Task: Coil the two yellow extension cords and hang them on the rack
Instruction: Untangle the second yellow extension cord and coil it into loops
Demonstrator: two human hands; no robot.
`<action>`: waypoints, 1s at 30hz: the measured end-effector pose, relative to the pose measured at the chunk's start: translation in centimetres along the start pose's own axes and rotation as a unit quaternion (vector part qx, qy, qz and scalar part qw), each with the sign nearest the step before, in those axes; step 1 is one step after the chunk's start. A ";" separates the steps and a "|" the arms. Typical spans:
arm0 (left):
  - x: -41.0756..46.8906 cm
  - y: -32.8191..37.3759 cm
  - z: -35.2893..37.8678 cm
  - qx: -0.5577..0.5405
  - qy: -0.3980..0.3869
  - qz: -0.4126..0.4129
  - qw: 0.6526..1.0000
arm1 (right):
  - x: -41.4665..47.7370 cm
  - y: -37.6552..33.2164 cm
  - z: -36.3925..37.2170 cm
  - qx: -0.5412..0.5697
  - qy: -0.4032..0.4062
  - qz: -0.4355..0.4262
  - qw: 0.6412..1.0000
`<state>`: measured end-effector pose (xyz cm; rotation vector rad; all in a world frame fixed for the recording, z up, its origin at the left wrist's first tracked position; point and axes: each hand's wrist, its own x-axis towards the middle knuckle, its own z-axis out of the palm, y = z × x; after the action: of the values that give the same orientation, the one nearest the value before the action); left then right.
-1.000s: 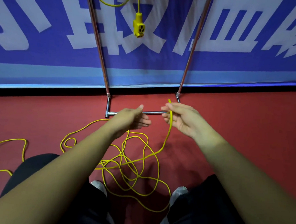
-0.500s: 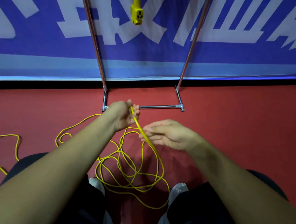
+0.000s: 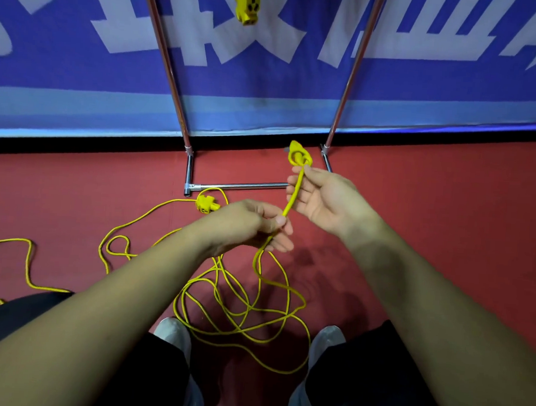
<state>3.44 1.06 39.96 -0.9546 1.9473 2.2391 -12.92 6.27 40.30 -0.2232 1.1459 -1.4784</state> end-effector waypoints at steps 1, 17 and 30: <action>0.2 0.0 -0.2 0.018 0.008 0.007 1.000 | 0.0 -0.1 0.1 -0.031 -0.004 -0.017 0.999; 0.4 3.3 -4.1 -0.225 0.206 0.198 0.932 | -1.5 -0.1 1.6 -0.207 -0.125 -0.088 0.966; -0.6 3.7 -4.6 -0.264 0.107 0.203 0.937 | -1.7 -0.4 0.7 -0.303 -0.089 -0.198 0.928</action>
<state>4.39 -3.71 43.33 -0.9285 1.7772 3.1246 -12.16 7.24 41.68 -1.0472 1.4387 -1.3631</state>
